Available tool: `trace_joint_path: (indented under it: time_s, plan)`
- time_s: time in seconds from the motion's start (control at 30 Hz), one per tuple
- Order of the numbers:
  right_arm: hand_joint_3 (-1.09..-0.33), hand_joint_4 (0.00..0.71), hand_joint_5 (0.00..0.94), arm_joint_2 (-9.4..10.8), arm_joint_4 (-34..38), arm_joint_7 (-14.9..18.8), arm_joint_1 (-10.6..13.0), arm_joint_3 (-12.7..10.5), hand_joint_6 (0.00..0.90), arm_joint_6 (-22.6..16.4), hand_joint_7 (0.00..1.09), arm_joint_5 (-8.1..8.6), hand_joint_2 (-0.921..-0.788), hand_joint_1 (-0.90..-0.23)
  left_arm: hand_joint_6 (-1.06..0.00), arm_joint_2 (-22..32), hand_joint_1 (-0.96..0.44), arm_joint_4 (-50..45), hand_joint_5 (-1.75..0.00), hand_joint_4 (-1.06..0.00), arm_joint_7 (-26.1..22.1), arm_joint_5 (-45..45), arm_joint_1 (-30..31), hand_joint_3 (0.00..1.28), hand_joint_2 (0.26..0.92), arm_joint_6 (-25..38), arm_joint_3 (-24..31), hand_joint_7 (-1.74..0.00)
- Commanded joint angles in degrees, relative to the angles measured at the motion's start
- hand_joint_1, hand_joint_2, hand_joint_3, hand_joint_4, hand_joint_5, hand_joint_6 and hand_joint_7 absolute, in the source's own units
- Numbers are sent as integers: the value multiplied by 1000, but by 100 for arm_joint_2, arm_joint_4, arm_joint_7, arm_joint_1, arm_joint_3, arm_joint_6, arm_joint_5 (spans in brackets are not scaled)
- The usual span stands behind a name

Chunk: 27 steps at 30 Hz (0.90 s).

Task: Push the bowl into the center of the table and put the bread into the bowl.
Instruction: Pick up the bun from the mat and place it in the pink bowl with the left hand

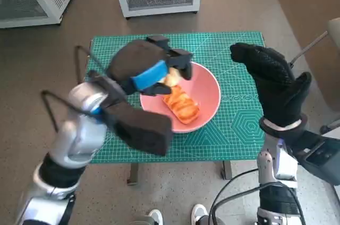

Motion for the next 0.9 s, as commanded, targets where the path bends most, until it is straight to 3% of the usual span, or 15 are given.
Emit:
trace_joint_path:
  time_s: [0.03,0.17,0.23,0.27,0.37,0.47,0.63,0.9]
  plan:
    - [-581,577,118,-28,15,1,126,-27,154,6,970,-26,-921,-366,-639,-188,2,597,-1090,-767,128,84,-274,27,920,-207,-195,-1152]
    - [-583,575,123,-23,-5,-39,147,-33,156,-37,968,-64,-921,-359,-590,-304,1,968,-1142,-703,154,77,-330,75,920,-320,-292,-1216]
    - [-584,574,126,-25,-8,-44,155,-38,157,-59,965,-69,-921,-358,-517,-338,0,1080,-1282,-508,112,70,-316,195,921,-311,-323,-1346]
    - [-584,574,126,-28,-8,-44,159,-41,158,-66,965,-68,-921,-357,-449,-352,-30,1123,-1146,-435,87,72,-310,201,903,-293,-339,-1256]
    - [-586,573,130,-27,2,-51,156,-42,161,-83,960,-69,-921,-357,-277,-332,-198,1198,-384,-272,-24,149,-260,121,897,-194,-419,-674]
    - [-587,572,133,-24,23,-61,148,-44,164,-101,955,-73,-921,-357,-201,-317,-305,1217,-127,-196,-108,199,-228,63,910,-115,-460,-449]
    - [-583,568,142,-7,88,-77,125,-47,178,-138,931,-86,-921,-357,-159,-287,-387,1130,-21,-149,-191,230,-158,31,916,-39,-466,-337]
    - [-581,564,149,38,84,-143,111,-4,182,-145,923,-122,-921,-366,-141,-184,-417,1034,-1,-128,2,155,25,22,921,-247,-368,-298]
